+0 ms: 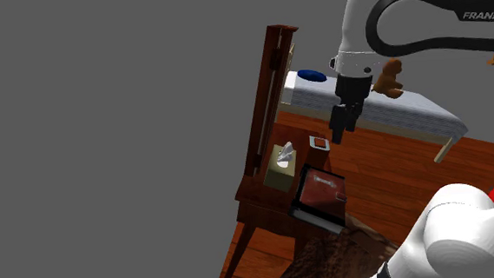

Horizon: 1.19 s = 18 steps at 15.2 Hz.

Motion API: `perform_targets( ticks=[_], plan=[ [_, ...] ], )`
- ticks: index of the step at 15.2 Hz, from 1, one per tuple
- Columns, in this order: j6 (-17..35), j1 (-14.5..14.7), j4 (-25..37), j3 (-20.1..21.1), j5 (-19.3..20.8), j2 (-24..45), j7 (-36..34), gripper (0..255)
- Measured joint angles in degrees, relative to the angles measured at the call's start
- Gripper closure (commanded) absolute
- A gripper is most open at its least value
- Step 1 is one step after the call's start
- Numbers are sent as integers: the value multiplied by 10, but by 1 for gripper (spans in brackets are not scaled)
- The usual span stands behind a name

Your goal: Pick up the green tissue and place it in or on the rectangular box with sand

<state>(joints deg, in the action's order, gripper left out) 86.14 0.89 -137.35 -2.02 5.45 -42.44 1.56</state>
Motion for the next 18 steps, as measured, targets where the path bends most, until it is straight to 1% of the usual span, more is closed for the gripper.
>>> perform_targets(
  ticks=[1, 3, 7, 11, 14, 16, 18],
  plan=[
    [0, 0, 0, 0, 0, 0, 0, 0],
    [33, -2, -16, -19, -5, 2, 12, 0],
    [140, -6, -58, -78, -28, 23, 56, 0],
    [247, 0, -86, -146, -66, 62, 117, 0],
    [327, 20, -94, -201, -114, 111, 176, 0],
    [381, 44, -94, -240, -161, 154, 226, 0],
    [417, 71, -86, -281, -216, 192, 281, 0]
  ],
)
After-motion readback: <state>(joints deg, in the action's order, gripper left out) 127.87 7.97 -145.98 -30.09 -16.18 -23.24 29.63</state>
